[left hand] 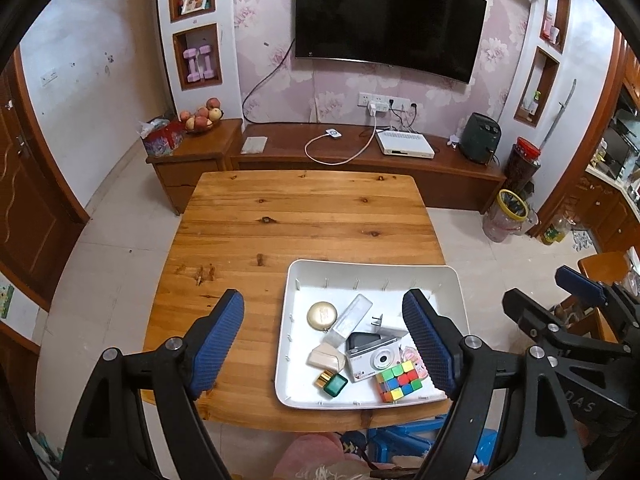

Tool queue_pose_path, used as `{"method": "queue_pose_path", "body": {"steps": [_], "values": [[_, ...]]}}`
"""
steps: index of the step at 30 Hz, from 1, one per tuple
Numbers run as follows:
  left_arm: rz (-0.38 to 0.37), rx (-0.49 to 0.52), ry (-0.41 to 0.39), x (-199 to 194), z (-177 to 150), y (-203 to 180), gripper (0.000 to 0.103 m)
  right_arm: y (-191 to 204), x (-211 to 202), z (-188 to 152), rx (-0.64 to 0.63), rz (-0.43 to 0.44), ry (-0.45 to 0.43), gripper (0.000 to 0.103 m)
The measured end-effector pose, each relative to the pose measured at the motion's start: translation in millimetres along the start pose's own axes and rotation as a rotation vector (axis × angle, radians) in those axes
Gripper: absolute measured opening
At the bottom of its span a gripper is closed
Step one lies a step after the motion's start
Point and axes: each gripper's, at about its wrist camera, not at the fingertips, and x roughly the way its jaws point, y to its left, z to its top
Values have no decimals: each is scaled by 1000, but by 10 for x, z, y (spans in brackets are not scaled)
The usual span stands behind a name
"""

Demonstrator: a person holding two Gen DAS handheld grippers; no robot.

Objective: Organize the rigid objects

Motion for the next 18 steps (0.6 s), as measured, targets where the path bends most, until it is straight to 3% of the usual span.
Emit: {"method": "queue_pose_path", "body": {"steps": [9,18], "values": [[18,-10,-26,-80,-40,-56,84,-84,-195,-19,76,-25,-16,81],[29,-13,-12,-73,-100,-102,84,-36,-273,-72,51,-68,-52,81]]}}
